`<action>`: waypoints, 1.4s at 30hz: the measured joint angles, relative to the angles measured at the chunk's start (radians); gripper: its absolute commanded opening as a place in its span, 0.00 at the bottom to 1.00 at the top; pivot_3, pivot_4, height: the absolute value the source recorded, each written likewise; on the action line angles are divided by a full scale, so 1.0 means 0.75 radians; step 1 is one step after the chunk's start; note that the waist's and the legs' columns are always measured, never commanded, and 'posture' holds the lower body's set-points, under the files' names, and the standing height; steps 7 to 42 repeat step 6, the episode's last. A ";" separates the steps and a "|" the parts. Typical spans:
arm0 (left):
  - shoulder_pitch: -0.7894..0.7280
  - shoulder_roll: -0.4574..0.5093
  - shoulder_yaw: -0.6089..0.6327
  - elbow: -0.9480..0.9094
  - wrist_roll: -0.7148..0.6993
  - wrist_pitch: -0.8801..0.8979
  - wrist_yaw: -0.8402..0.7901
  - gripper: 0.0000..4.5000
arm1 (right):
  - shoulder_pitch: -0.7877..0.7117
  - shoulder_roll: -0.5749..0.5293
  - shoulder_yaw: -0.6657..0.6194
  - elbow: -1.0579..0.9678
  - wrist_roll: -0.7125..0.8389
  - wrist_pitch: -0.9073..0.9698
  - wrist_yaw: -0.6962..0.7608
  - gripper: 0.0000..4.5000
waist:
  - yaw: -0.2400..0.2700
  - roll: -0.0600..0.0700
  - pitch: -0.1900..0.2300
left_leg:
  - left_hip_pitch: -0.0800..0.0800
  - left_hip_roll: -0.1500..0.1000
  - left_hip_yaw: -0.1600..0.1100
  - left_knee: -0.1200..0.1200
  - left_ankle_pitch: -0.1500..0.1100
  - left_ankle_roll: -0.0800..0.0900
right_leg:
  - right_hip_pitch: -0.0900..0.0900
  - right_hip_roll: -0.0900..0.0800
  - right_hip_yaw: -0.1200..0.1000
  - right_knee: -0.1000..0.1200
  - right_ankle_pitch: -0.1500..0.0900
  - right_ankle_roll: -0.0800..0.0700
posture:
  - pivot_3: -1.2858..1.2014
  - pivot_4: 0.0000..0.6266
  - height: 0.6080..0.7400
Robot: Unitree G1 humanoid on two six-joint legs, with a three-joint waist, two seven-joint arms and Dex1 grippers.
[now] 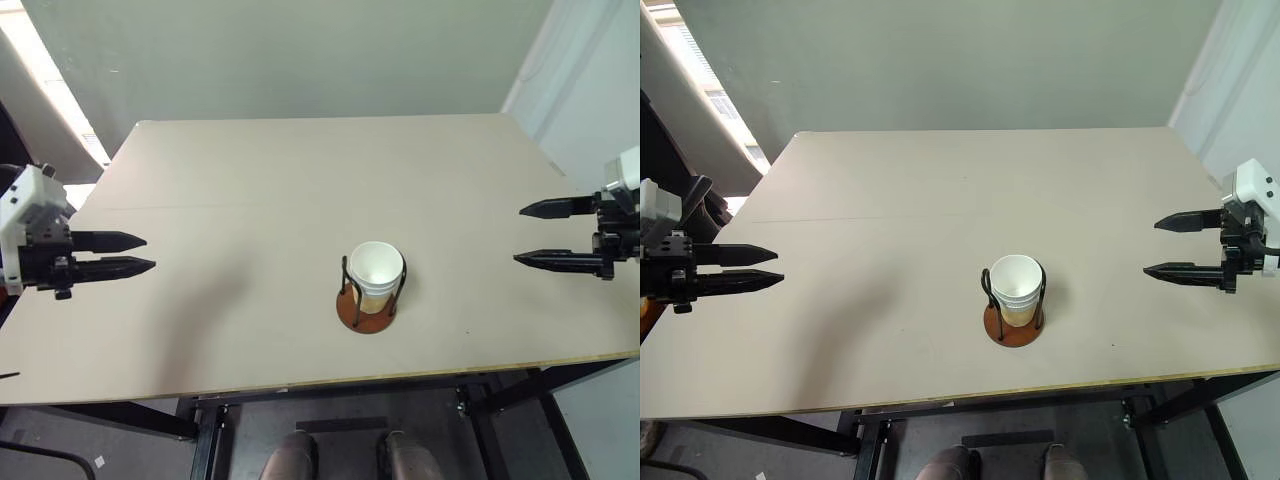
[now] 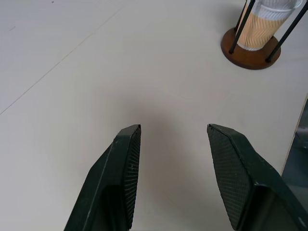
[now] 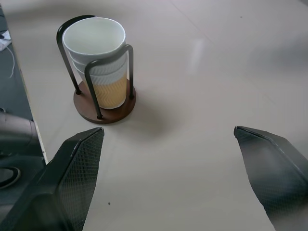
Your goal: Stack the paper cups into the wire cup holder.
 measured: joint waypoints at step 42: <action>-0.008 -0.007 0.002 -0.003 0.001 0.025 0.003 0.52 | 0.045 -0.004 -0.034 -0.029 0.001 0.025 -0.008 1.00 | 0.000 0.000 0.000 | 0.000 0.000 0.000 0.000 -0.002 -0.001 | 0.000 0.000 0.000 0.000 0.000 0.000 | 0.52 0.24 1.00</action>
